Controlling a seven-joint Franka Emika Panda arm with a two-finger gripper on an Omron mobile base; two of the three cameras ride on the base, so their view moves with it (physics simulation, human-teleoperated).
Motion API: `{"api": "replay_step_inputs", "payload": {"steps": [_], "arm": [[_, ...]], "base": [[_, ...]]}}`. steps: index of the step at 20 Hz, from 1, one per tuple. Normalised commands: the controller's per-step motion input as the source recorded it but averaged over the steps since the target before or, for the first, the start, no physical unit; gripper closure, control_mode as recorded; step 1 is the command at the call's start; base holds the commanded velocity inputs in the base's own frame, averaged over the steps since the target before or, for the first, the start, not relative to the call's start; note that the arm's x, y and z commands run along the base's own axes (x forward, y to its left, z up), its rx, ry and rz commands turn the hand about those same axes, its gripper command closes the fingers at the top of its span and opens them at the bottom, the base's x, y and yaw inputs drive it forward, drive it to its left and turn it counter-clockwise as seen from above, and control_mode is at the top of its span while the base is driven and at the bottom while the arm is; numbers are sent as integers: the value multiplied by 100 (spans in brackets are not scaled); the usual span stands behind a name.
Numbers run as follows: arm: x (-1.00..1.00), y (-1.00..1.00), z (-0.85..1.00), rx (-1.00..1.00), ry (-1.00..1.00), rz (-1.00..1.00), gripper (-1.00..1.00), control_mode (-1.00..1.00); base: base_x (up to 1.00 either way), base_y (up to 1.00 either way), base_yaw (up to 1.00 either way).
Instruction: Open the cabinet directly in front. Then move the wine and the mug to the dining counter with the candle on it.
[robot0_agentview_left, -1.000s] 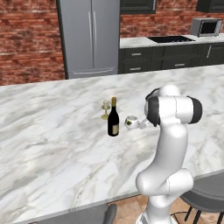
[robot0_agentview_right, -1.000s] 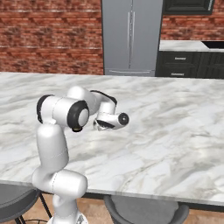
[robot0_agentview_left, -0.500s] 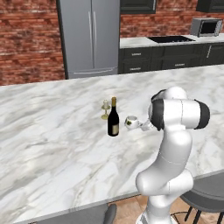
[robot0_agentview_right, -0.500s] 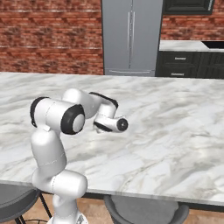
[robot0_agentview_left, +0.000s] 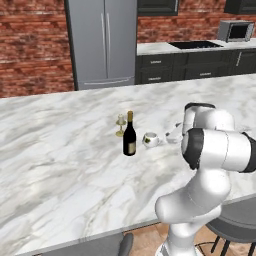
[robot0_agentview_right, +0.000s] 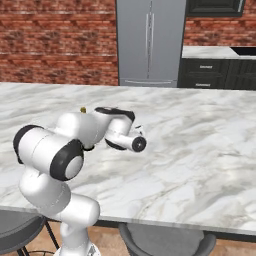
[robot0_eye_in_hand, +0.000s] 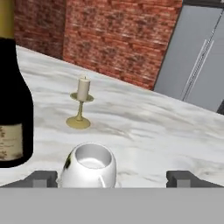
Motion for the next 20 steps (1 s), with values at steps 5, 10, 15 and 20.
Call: {"api": "replay_step_inputs", "payload": {"steps": [5, 10, 15, 20], "arm": [[-55, -26, 89, 9, -27, 0, -100, -100], [-62, -30, 92, 13, -30, 0, -100, -100], [-62, -20, 89, 10, -29, 1, -100, -100], [-58, -12, 78, 6, -26, 2, -100, -100]], "base": [[0, 0, 0], [0, 0, 0], [0, 0, 0], [0, 0, 0]]}}
